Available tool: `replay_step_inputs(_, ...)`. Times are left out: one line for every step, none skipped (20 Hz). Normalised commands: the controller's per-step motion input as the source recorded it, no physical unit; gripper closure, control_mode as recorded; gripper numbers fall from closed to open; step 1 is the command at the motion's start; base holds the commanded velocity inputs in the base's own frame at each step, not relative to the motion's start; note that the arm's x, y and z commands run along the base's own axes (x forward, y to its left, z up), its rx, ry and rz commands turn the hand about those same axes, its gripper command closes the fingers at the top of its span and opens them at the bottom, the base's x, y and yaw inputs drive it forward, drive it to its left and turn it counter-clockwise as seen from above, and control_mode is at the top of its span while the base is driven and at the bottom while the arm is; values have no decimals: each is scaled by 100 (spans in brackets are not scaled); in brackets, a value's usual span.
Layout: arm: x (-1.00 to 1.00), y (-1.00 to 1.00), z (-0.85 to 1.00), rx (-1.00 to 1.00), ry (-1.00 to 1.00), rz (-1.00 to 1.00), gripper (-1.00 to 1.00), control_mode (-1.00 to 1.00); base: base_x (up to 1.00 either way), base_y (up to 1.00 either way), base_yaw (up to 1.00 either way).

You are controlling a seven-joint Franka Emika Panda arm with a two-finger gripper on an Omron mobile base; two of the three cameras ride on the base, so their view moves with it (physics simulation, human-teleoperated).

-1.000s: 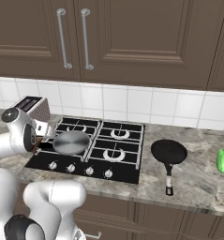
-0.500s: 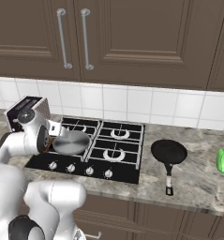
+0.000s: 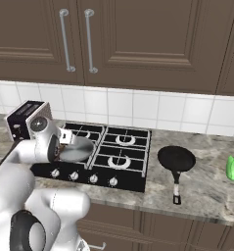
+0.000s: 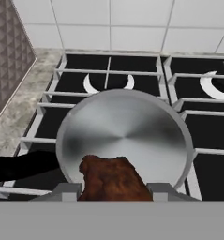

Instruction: Place both pans onto different burners. Then place the corn and the chicken drumstick on different pans.

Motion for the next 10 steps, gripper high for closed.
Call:
replay_step_inputs(18, 0, -25, -2, 0, 0, 100, -100, 0, 0, 0)
replay_step_inputs(20, 0, -23, -2, 0, 0, 100, -100, 0, 0, 0)
replay_step_inputs(25, 0, -19, -3, 0, 0, 100, -100, 0, 0, 0)
replay_step_inputs(26, 0, -16, -3, 0, 0, 100, -100, 0, 0, 0)
replay_step_inputs(31, 0, -11, -2, 0, 0, 100, -100, 0, 0, 0)
replay_step_inputs(31, 0, -10, -1, 0, 0, 100, -100, 0, 0, 0)
replay_step_inputs(33, -1, -6, 0, 0, 0, 100, -100, 0, 0, 0)
replay_step_inputs(36, -4, -6, 0, 0, 0, 100, -100, 0, 0, 0)
replay_step_inputs(39, -6, -6, 0, 0, 0, 100, -100, 0, 0, 0)
replay_step_inputs(38, -6, -6, 0, 0, 0, 100, -100, 0, 0, 0)
